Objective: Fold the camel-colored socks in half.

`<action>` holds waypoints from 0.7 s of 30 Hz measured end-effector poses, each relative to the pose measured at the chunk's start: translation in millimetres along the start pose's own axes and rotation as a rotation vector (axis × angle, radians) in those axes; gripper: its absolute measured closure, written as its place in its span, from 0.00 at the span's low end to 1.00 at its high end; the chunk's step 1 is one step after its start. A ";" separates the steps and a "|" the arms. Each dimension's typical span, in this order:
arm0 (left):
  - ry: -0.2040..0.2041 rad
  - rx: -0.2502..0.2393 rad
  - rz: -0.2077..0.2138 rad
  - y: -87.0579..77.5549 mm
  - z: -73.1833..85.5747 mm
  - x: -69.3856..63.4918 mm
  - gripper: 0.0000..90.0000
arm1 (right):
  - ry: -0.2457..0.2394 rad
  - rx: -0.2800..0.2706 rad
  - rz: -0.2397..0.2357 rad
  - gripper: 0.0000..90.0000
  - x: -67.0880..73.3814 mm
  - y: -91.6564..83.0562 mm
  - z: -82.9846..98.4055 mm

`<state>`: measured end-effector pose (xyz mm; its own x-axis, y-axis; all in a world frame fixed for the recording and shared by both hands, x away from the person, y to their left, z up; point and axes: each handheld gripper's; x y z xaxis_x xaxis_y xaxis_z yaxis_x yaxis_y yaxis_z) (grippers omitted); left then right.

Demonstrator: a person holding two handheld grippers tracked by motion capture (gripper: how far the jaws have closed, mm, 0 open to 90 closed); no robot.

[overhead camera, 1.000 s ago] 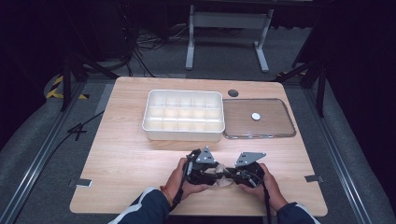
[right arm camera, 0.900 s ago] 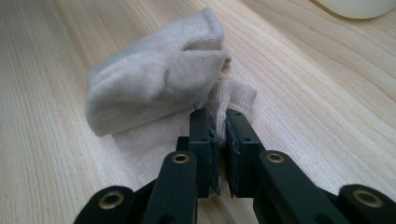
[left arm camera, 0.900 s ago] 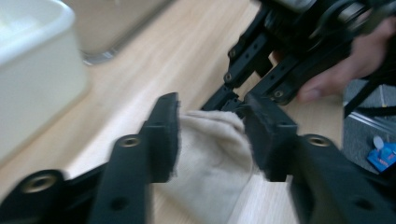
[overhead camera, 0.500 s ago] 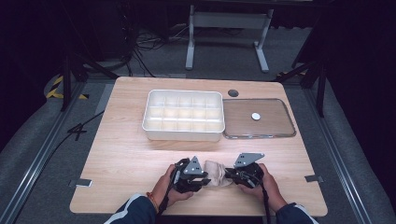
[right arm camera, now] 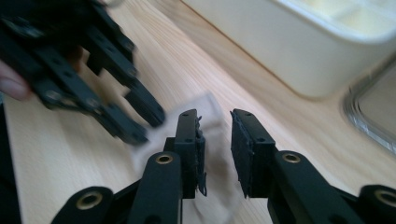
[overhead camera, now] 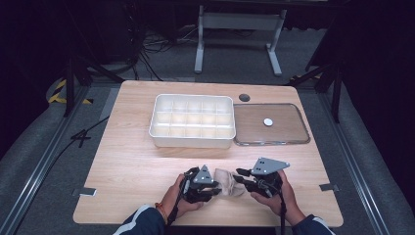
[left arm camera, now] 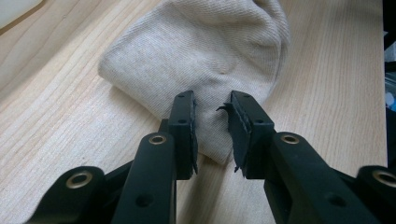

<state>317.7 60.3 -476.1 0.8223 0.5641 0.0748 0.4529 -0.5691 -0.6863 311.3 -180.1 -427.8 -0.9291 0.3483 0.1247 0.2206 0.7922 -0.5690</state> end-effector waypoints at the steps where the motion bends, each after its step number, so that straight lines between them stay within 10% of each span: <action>1: 0.006 0.001 -0.003 -0.3 0.0 -0.1 0.79 | -0.012 -0.008 -0.011 0.83 3.5 1.4 -2.2; 6: 0.008 -0.002 -0.008 -0.3 0.6 -0.8 0.78 | -0.075 0.043 -0.002 0.90 19.8 18.9 -9.6; 13: -0.003 0.006 -0.020 -0.4 1.7 0.6 0.76 | -0.099 0.262 0.034 0.89 13.0 31.3 13.0; 21: -0.094 0.022 -0.059 -4.8 6.3 2.9 0.57 | -0.035 0.207 0.003 0.90 4.2 25.9 28.8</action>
<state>315.7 68.5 -477.2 0.7580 0.6505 0.0476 0.4906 -0.5205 -0.6989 304.5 -172.6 -465.3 -0.9391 0.3298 0.0960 0.1611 0.6698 -0.7248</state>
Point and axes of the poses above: each handheld gripper's, and its own axes: y roughly forward along the jaws, z roughly out of its underside, x roughly to its left, and after that the axes turned 15 degrees about -z, right-handed
